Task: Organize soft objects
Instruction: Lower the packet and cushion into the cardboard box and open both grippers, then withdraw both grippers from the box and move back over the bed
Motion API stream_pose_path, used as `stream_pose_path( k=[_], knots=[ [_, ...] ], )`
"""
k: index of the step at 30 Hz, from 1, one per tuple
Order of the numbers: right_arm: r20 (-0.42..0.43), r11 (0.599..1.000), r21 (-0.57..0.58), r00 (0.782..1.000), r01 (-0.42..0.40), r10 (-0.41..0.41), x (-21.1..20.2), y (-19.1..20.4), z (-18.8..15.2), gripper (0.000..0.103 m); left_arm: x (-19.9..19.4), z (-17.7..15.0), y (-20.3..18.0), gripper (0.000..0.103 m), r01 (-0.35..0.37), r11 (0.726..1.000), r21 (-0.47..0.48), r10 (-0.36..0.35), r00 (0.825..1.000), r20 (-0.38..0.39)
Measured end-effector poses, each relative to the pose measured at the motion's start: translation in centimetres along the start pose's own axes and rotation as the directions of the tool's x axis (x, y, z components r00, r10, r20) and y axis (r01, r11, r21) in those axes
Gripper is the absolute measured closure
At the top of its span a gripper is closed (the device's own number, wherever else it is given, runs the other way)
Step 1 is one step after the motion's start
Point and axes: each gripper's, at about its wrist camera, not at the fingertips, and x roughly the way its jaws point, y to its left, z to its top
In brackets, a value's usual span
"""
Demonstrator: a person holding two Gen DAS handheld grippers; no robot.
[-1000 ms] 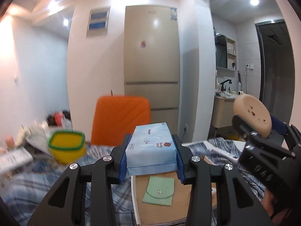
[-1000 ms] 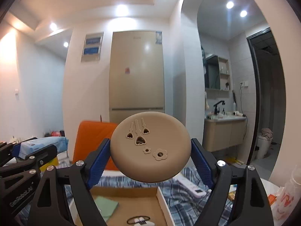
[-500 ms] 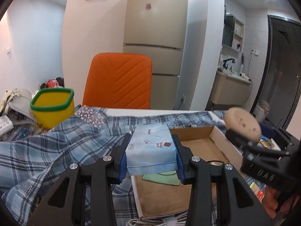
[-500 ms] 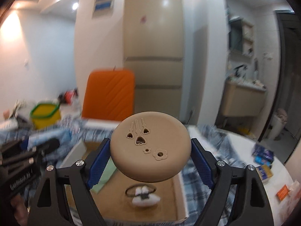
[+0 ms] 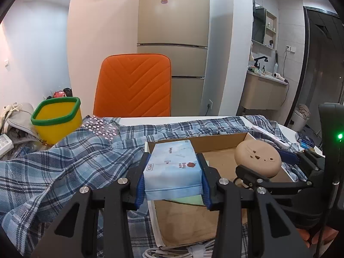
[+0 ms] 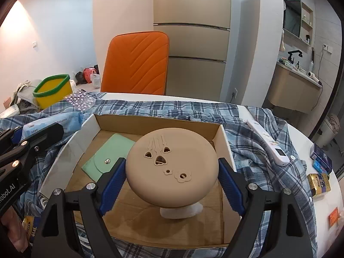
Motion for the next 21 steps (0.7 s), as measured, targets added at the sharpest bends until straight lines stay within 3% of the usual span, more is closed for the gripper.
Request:
stream_pose_path(
  k=[7,8,10,12,14,21],
  knots=[
    [0.015,1.000,0.000,0.999,0.028,-0.028,-0.6,0.0,0.2,0.017,-0.1,0.1,0.0,0.059,-0.002,1.000,0.007,0.002,1.000,0.018],
    [0.025,0.999,0.004,0.999,0.034,-0.034,-0.8,-0.2,0.2,0.016,-0.2,0.0,-0.1,0.048,-0.003,1.000,0.008,0.003,1.000,0.022],
    [0.036,0.999,0.018,0.999,0.039,-0.040,-1.3,-0.4,0.3,0.016,-0.4,-0.1,-0.2,0.040,-0.004,1.000,0.015,0.003,0.999,0.034],
    [0.041,0.999,0.034,0.998,0.038,-0.040,-1.6,-0.8,0.5,0.016,-0.4,0.0,-0.4,0.022,-0.006,1.000,0.022,0.005,0.999,0.036],
    [0.045,0.998,0.046,0.998,0.037,-0.039,-1.9,-1.2,0.6,0.016,-0.5,0.0,-0.3,0.012,-0.015,1.000,0.021,0.014,0.999,0.047],
    [0.090,0.997,0.064,0.995,0.045,-0.050,-3.4,-1.9,1.0,0.016,-2.0,0.3,0.3,0.011,-0.027,1.000,-0.016,0.028,0.994,0.109]
  ],
)
